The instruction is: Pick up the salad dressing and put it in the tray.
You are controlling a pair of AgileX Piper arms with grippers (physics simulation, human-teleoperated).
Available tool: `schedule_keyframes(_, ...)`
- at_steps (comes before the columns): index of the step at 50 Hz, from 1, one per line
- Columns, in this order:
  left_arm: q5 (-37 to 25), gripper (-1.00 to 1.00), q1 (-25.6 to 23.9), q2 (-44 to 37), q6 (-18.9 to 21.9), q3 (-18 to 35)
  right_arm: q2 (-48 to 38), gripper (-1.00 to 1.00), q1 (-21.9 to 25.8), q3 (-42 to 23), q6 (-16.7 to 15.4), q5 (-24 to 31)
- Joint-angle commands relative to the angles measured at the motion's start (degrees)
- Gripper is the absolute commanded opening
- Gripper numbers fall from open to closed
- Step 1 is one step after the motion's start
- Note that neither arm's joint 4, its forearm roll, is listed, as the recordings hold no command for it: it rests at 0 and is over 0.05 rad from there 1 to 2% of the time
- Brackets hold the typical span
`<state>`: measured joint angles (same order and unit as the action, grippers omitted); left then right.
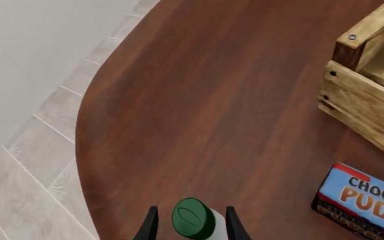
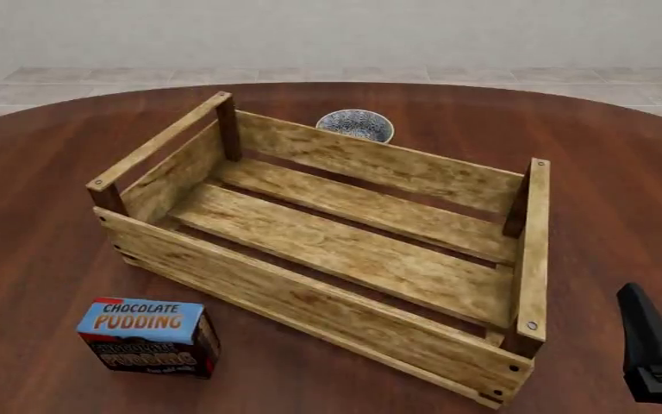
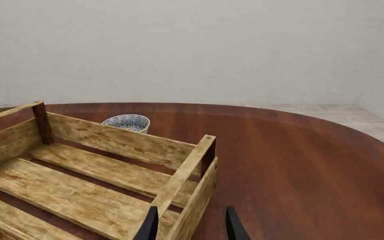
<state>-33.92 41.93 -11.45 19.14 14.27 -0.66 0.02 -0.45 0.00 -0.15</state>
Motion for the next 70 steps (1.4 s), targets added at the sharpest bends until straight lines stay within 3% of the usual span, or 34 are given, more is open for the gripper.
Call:
schedule_keyframes(1,7.6,1.00,3.4,-6.3,-0.1,-3.9,0.0,1.00,0.0,0.0,0.0,0.0)
schedule_keyframes(13,15.4,1.00,4.9,-13.6,-0.6,-8.1,0.0,1.00,0.0,0.0,0.0,0.0)
schedule_keyframes(22,24.8,1.00,6.1,-22.9,-1.5,-11.9,0.0,1.00,0.0,0.0,0.0,0.0)
schedule_keyframes(31,28.9,1.00,6.8,-27.2,-1.4,-13.0,0.0,1.00,0.0,0.0,0.0,0.0)
schedule_keyframes(32,28.0,-1.00,6.9,-26.6,-1.3,-12.6,0.0,1.00,0.0,0.0,0.0,0.0)
schedule_keyframes(48,21.6,-1.00,6.2,-20.9,-1.7,-10.4,0.0,1.00,0.0,0.0,0.0,0.0)
schedule_keyframes(70,7.7,-1.00,2.8,-8.2,-3.2,-2.0,0.0,1.00,0.0,0.0,0.0,0.0)
